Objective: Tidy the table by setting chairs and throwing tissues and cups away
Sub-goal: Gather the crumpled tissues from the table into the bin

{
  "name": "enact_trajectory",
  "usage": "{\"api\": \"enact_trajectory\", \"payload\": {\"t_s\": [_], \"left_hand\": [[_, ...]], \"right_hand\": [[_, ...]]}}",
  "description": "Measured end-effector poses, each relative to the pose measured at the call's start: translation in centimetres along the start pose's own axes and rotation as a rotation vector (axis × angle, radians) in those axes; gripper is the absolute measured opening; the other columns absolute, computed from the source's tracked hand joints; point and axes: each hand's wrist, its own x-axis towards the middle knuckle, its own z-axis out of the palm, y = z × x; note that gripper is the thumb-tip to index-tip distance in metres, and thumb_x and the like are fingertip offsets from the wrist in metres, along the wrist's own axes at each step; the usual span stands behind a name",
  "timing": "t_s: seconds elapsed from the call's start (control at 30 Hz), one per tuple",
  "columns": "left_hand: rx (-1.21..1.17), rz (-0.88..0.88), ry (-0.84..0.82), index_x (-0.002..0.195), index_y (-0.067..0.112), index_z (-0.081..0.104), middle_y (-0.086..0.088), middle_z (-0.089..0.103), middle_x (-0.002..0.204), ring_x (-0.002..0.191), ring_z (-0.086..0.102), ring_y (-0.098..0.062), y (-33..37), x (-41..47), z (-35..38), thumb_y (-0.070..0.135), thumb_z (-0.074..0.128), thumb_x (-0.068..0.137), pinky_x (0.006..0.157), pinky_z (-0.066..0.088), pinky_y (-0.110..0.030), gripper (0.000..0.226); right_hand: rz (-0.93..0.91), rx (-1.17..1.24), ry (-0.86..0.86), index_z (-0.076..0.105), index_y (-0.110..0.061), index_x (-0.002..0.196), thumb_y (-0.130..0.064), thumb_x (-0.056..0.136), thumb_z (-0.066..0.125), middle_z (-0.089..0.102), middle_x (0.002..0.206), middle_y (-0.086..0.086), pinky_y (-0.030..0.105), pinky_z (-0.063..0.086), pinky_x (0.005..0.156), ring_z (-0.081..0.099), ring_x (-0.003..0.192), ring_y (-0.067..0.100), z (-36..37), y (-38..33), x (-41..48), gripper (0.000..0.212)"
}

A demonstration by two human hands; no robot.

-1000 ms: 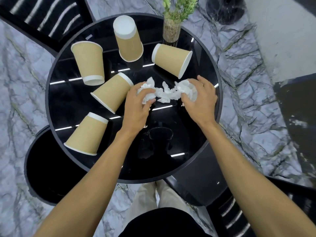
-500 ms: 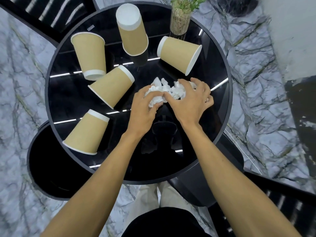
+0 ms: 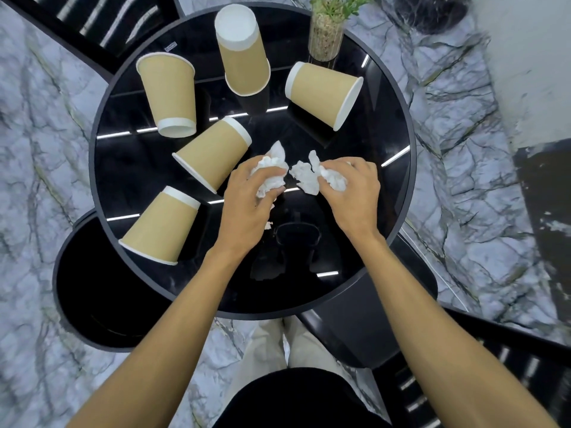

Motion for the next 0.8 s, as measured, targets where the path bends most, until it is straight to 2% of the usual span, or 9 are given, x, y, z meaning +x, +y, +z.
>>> {"api": "enact_trajectory", "payload": {"t_s": [0.07,0.23,0.3,0.37,0.5,0.67,0.73,0.8], "left_hand": [[0.025,0.003,0.018,0.115,0.032,0.068,0.004,0.052,0.134,0.126,0.047,-0.013,0.4,-1.0,-1.2,0.018,0.065,0.092,0.1,0.037,-0.012,0.027],[0.128,0.03,0.02,0.118,0.031,0.066,0.006,0.049,0.136,0.125,0.044,-0.012,0.4,-4.4,-3.1,0.021,0.064,0.094,0.106,0.037,-0.03,0.027],[0.191,0.018,-0.013,0.12,0.027,0.066,0.0,0.049,0.138,0.124,0.043,-0.015,-0.4,-5.4,-2.8,0.023,0.064,0.094,0.106,0.038,-0.042,0.026],[0.233,-0.016,-0.057,0.122,0.026,0.064,-0.002,0.046,0.144,0.127,0.04,-0.017,-1.2,-5.9,-2.0,0.028,0.065,0.093,0.108,0.035,-0.047,0.029],[0.303,-0.055,-0.067,0.126,0.031,0.058,-0.002,0.038,0.149,0.137,0.031,-0.019,-2.4,-6.1,0.0,0.04,0.069,0.088,0.108,0.024,-0.039,0.041],[0.316,-0.027,0.021,0.12,0.031,0.061,0.001,0.045,0.142,0.13,0.037,-0.021,-3.2,-5.8,1.0,0.025,0.065,0.092,0.107,0.03,-0.034,0.029],[0.308,-0.004,0.021,0.118,0.031,0.062,0.0,0.048,0.138,0.126,0.041,-0.023,-3.4,-5.9,1.0,0.017,0.065,0.091,0.102,0.032,-0.029,0.031],[0.302,0.019,0.02,0.117,0.029,0.063,-0.001,0.05,0.135,0.122,0.043,-0.023,-3.7,-6.0,0.9,0.01,0.065,0.088,0.1,0.032,-0.023,0.035]], "right_hand": [[-0.01,-0.006,0.013,0.075,-0.028,0.1,-0.024,0.083,0.072,0.063,0.103,-0.012,0.007,0.03,0.086,0.049,0.103,0.017,-1.1,0.0,-0.8,0.017],[-0.059,-0.019,0.071,0.074,-0.03,0.096,-0.025,0.084,0.072,0.059,0.098,-0.02,0.013,0.034,0.084,0.049,0.099,0.014,-3.8,-0.3,-2.9,0.014],[-0.064,-0.017,0.084,0.074,-0.03,0.096,-0.025,0.084,0.072,0.059,0.098,-0.02,0.011,0.034,0.084,0.049,0.1,0.013,-4.4,-0.3,-3.6,0.014],[-0.061,-0.008,0.092,0.074,-0.03,0.097,-0.026,0.084,0.072,0.06,0.098,-0.019,0.007,0.034,0.084,0.049,0.101,0.013,-4.6,-0.3,-4.0,0.014],[-0.061,0.006,0.091,0.074,-0.03,0.098,-0.025,0.083,0.073,0.058,0.099,-0.02,0.015,0.037,0.086,0.049,0.101,0.014,-4.3,-0.1,-4.3,0.016],[-0.078,0.004,0.072,0.074,-0.03,0.101,-0.027,0.084,0.072,0.063,0.103,-0.015,0.012,0.035,0.087,0.05,0.102,0.015,-2.9,-0.7,-3.3,0.018],[-0.105,0.0,0.033,0.073,-0.03,0.106,-0.028,0.084,0.071,0.063,0.11,-0.012,0.021,0.04,0.091,0.049,0.106,0.016,-2.1,-1.2,-2.4,0.022],[-0.13,-0.02,-0.029,0.07,-0.03,0.114,-0.031,0.084,0.07,0.06,0.126,-0.008,0.032,0.04,0.096,0.046,0.115,0.017,-1.0,-1.7,-1.6,0.03]]}}
